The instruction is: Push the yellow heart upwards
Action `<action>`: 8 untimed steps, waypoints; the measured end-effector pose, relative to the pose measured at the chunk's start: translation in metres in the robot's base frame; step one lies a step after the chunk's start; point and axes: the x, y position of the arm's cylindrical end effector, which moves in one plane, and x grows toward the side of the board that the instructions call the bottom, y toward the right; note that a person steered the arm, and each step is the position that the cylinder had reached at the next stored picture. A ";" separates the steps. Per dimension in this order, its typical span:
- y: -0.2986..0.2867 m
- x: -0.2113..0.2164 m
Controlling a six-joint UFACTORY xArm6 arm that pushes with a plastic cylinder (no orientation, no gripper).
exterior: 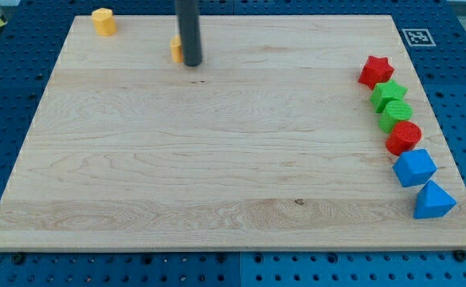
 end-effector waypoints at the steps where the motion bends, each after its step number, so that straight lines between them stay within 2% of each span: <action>1: -0.048 -0.008; 2: -0.054 -0.010; 5: -0.021 -0.005; 6: -0.003 0.021; 7: 0.016 0.019; 8: 0.016 -0.003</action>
